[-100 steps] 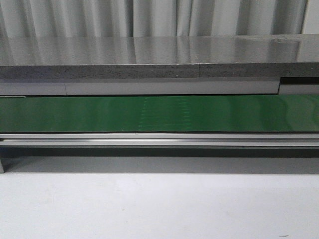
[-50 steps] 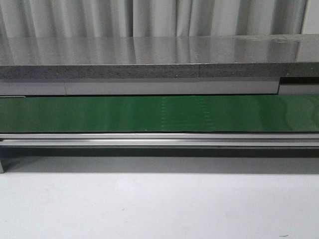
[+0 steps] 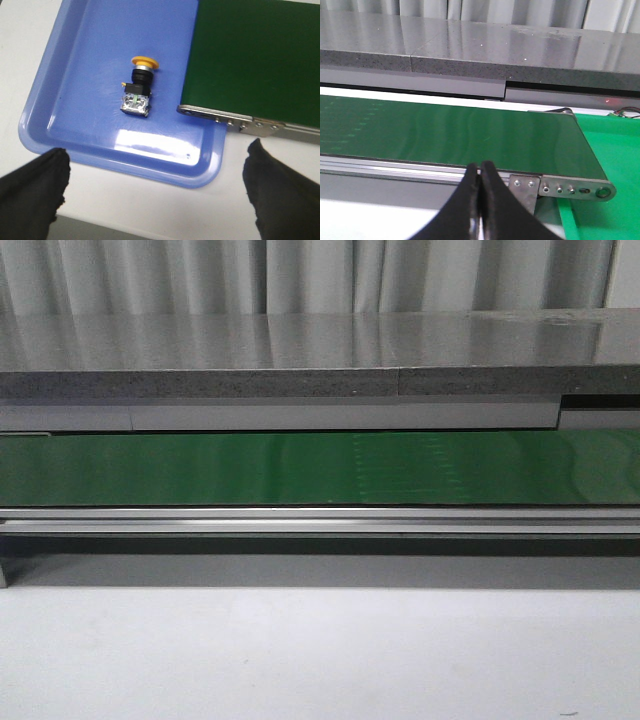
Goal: Move button from left to right
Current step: 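Close the left gripper on the button's black body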
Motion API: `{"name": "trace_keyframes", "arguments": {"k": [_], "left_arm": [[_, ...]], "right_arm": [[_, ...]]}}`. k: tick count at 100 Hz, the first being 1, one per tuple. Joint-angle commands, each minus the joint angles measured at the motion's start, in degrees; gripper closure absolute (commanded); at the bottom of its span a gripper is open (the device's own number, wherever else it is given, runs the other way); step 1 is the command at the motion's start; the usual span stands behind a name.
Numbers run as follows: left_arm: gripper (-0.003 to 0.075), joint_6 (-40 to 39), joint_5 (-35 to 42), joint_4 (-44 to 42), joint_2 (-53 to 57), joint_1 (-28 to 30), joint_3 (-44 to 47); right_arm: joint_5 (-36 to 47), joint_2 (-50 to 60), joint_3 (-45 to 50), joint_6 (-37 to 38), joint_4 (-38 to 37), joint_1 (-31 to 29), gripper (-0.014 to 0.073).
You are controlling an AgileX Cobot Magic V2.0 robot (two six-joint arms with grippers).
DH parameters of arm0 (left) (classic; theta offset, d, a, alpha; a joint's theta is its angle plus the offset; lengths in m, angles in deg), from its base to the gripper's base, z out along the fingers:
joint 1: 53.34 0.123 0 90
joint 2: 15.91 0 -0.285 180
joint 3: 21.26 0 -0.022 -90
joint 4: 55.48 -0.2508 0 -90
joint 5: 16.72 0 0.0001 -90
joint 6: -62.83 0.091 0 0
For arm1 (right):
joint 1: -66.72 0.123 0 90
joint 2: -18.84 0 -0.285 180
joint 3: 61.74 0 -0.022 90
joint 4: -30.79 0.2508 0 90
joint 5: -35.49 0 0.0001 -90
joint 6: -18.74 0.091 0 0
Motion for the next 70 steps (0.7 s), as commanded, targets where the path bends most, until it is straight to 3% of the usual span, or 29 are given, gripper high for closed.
{"name": "trace_keyframes", "arguments": {"k": [1, 25, 70], "left_arm": [[0.0057, -0.1, 5.5, 1.5, -4.1, 2.5, -3.0], [0.0057, 0.3, 9.0, 1.7, -17.4, 6.8, -7.1], [0.0057, 1.0, 11.7, 1.6, -33.2, 6.9, -12.0]], "right_arm": [[4.3, 1.1, 0.1, -0.1, -0.6, -0.1, 0.0662], [4.3, 1.1, 0.1, -0.1, -0.6, -0.1, 0.0662], [4.3, 1.1, 0.1, -0.1, -0.6, -0.1, 0.0662]]}}
